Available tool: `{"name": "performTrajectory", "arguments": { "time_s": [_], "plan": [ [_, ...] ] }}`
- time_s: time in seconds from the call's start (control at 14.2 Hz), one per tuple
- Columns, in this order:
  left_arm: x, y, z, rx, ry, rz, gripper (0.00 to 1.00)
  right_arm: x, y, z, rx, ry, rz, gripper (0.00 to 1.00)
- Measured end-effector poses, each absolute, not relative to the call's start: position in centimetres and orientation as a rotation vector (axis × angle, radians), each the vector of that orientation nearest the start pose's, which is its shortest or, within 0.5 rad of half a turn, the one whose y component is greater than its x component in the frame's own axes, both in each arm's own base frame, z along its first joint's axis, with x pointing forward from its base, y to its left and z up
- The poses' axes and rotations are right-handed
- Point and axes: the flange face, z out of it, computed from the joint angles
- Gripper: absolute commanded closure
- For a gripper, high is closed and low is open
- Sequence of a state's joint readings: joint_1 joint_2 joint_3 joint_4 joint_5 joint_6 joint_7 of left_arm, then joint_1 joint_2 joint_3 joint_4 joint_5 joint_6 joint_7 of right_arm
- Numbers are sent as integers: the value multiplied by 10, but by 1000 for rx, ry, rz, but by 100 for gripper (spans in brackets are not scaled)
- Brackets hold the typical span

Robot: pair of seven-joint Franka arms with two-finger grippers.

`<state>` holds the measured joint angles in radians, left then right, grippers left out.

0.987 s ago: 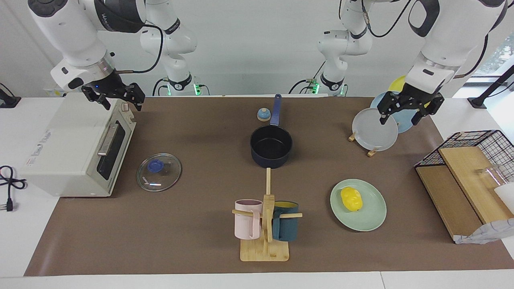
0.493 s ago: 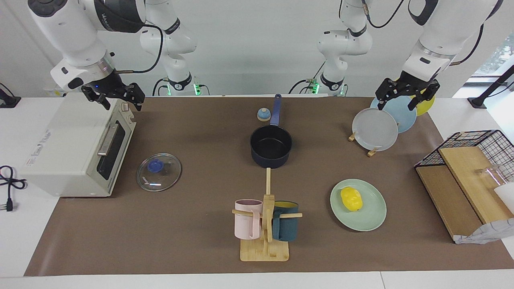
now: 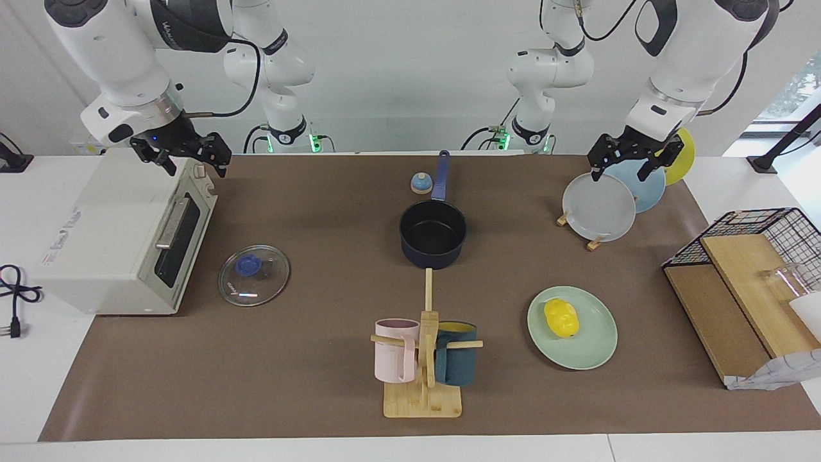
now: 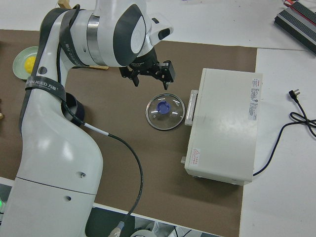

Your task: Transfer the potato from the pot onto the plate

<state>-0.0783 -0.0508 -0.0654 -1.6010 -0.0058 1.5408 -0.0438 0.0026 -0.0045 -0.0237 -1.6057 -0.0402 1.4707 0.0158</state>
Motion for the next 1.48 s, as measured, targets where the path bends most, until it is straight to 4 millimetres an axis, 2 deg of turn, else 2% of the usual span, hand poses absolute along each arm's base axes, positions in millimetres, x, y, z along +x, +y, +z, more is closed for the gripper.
{"name": "performTrajectory", "arguments": {
  "time_s": [0.14, 0.49, 1.48],
  "plan": [
    [528, -78, 636, -3138, 153, 38, 0, 541, -16, 603, -3174, 61, 207, 0],
    [528, -77, 620, -3134, 110, 94, 0, 541, -16, 603, -3174, 61, 207, 0],
    [529, -78, 623, -3138, 111, 65, 0, 541, -16, 603, -3174, 61, 207, 0]
  ]
}}
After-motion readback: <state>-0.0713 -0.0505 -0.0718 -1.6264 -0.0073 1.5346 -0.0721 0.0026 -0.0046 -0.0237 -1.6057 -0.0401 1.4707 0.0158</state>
